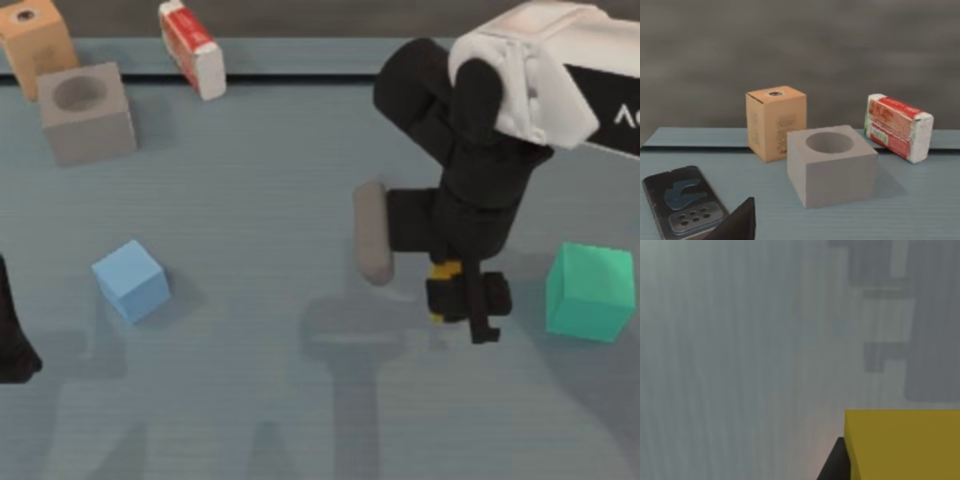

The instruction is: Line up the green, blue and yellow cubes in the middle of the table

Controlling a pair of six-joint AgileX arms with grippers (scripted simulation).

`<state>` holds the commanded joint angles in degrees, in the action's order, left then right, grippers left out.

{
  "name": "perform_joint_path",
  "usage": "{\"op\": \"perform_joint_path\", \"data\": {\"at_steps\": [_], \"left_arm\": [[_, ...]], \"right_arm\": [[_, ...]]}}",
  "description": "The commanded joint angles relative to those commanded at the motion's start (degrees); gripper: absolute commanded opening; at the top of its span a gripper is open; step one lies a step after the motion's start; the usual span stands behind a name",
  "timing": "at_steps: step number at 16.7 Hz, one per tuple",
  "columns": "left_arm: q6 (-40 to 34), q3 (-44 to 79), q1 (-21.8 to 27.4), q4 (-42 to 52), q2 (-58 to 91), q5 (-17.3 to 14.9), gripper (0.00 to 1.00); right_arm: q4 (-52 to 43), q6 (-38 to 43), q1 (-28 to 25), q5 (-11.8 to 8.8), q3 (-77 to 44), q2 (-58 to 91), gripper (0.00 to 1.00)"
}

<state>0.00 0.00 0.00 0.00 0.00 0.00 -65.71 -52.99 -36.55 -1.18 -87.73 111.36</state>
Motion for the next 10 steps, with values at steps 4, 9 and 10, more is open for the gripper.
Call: {"op": "perform_joint_path", "data": {"at_steps": [4, 9, 10], "left_arm": [[0.0, 0.0, 0.0, 0.0, 0.0, 0.0, 1.0], [0.0, 0.0, 0.0, 0.0, 0.0, 0.0, 1.0], [0.0, 0.0, 0.0, 0.0, 0.0, 0.0, 1.0]], "right_arm": [[0.8, 0.2, 0.3, 0.0, 0.6, 0.5, 0.0], [11.6, 0.3, 0.1, 0.0, 7.7, 3.2, 0.0], [13.3, 0.3, 0.0, 0.0, 9.0, 3.8, 0.0]]}}
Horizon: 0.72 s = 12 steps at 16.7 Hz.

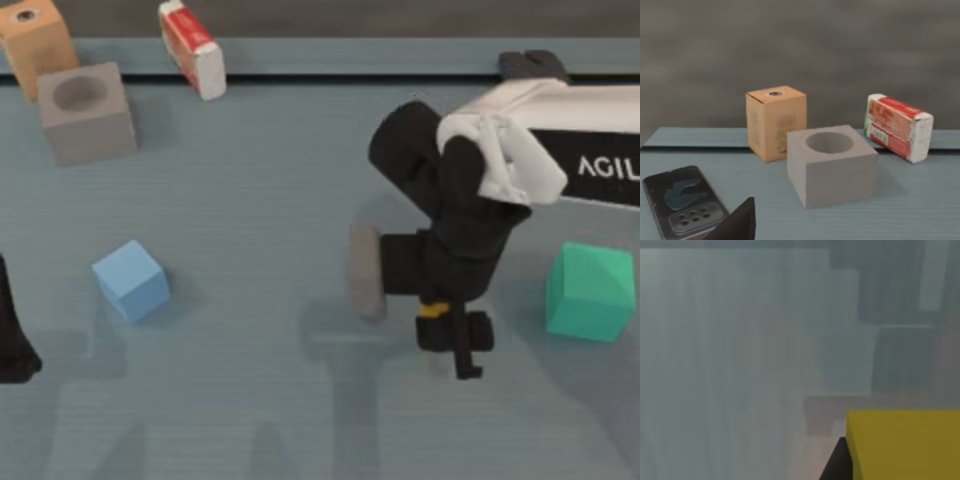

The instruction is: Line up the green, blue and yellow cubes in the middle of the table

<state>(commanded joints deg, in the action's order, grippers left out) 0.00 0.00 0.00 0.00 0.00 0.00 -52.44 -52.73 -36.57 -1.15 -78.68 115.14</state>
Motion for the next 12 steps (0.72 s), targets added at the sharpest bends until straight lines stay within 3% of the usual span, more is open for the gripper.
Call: {"op": "perform_joint_path", "data": {"at_steps": [5, 12], "left_arm": [[0.0, 0.0, 0.0, 0.0, 0.0, 0.0, 1.0], [0.0, 0.0, 0.0, 0.0, 0.0, 0.0, 1.0]], "right_arm": [[1.5, -0.1, -0.1, 0.0, 1.3, 0.6, 0.0], [1.5, -0.1, -0.1, 0.0, 1.3, 0.6, 0.53]]}}
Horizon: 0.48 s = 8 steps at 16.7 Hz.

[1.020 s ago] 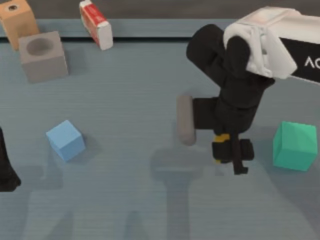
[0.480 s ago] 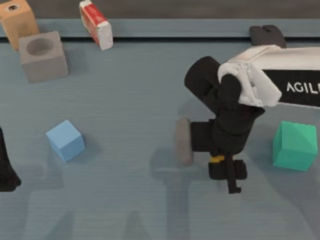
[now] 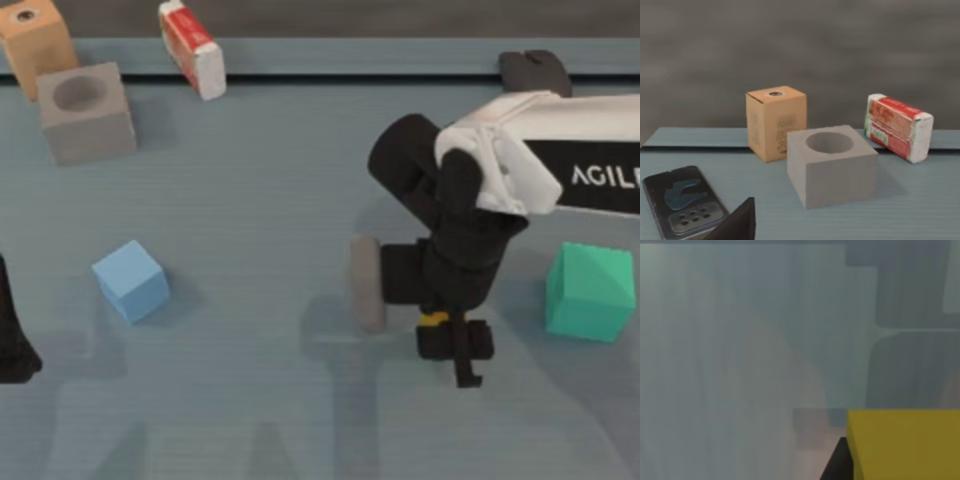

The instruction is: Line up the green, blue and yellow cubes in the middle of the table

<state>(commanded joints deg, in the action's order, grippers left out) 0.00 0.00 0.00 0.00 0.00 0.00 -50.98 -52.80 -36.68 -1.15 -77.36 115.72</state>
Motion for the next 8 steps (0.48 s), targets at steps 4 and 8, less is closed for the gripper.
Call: {"op": "perform_joint_path", "data": {"at_steps": [4, 8], "left_arm": [[0.0, 0.0, 0.0, 0.0, 0.0, 0.0, 1.0], [0.0, 0.0, 0.0, 0.0, 0.0, 0.0, 1.0]], "right_arm": [[0.0, 0.0, 0.0, 0.0, 0.0, 0.0, 0.83], [0.0, 0.0, 0.0, 0.0, 0.0, 0.0, 1.0]]}}
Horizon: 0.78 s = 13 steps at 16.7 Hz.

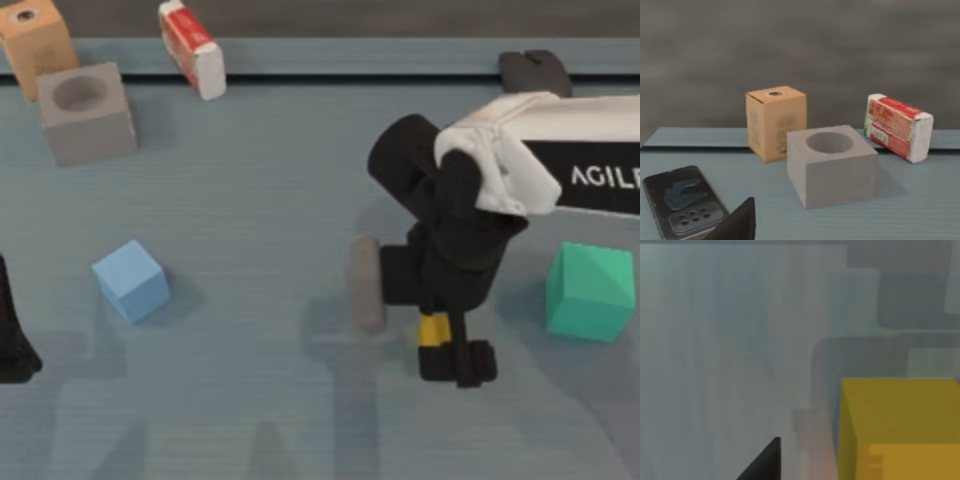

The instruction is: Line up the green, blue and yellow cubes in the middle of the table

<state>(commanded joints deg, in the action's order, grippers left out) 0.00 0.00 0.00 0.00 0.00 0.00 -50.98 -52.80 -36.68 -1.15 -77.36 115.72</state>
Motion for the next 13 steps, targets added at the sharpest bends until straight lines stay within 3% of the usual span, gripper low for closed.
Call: {"op": "perform_joint_path", "data": {"at_steps": [8, 13], "left_arm": [[0.0, 0.0, 0.0, 0.0, 0.0, 0.0, 1.0], [0.0, 0.0, 0.0, 0.0, 0.0, 0.0, 1.0]], "right_arm": [[-0.2, 0.0, 0.1, 0.0, -0.2, -0.1, 1.0], [-8.9, -0.2, 0.1, 0.0, -6.0, -2.7, 1.0]]}}
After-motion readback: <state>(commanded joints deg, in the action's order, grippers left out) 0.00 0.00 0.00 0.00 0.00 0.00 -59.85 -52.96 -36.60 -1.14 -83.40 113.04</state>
